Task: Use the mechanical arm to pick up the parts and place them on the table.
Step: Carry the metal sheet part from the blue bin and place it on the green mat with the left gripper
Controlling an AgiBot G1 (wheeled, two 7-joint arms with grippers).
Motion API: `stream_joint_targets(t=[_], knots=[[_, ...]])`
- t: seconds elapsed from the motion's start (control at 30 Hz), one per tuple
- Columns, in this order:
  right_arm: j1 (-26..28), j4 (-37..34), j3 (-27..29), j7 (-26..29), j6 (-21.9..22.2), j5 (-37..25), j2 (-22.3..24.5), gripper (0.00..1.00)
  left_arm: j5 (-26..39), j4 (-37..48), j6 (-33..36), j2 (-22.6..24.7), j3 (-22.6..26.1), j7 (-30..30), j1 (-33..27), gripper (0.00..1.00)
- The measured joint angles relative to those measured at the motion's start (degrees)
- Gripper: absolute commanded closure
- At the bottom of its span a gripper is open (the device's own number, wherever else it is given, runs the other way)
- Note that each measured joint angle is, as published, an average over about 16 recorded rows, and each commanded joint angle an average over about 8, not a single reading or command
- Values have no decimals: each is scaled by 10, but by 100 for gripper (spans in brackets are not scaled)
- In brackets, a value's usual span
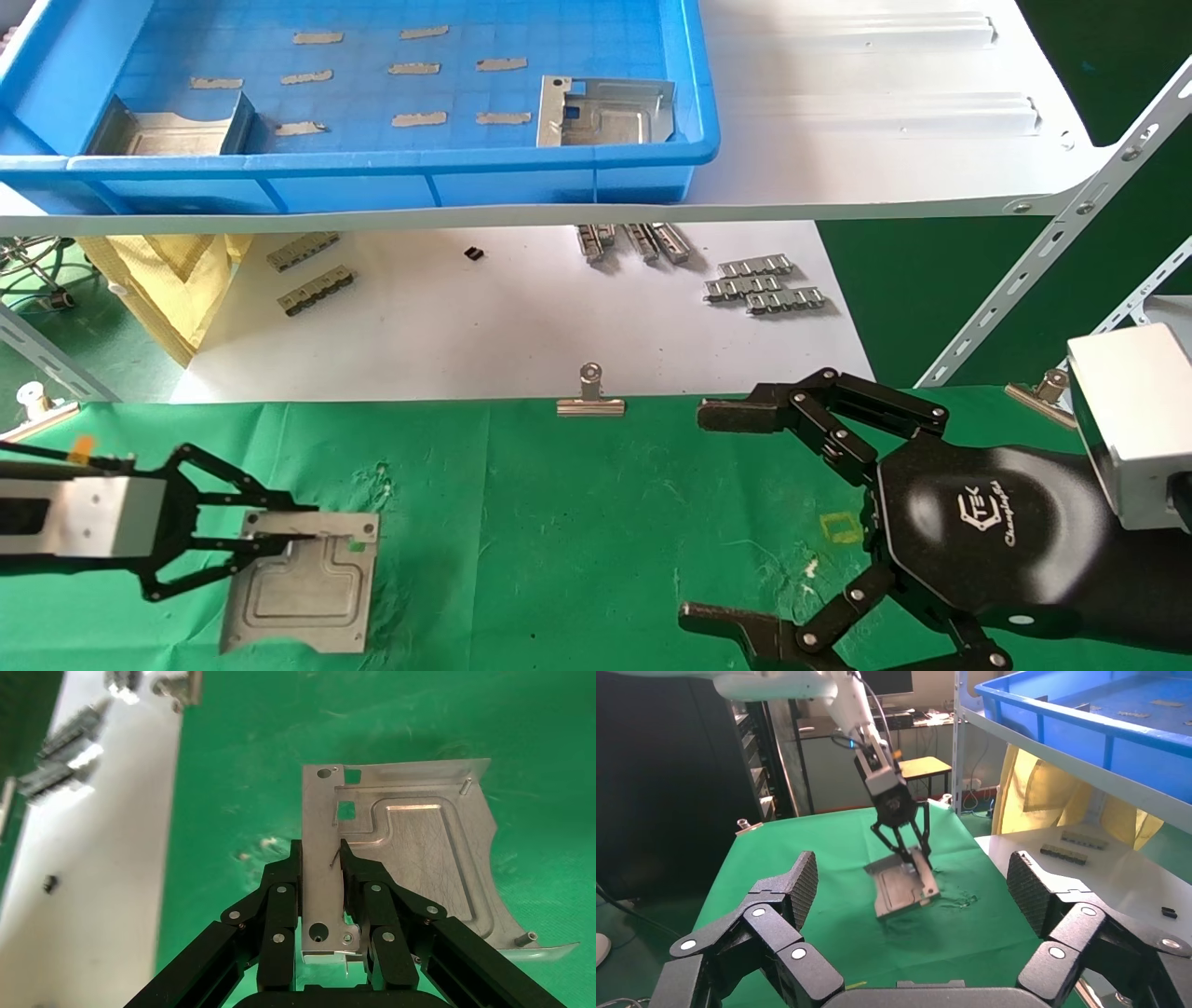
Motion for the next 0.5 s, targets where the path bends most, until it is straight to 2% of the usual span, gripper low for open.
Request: stream_joint_targets(t=[0.17, 0.2, 0.5], knots=[[0, 0, 0, 0, 0, 0, 0, 0, -6, 45, -2, 21, 4, 32, 5, 5], [0, 0, 0, 0, 0, 0, 0, 0, -6, 52, -3, 24, 4, 36, 5, 0], [0, 0, 0, 0, 0, 0, 0, 0, -11, 86, 3, 46, 10, 62, -7, 0]])
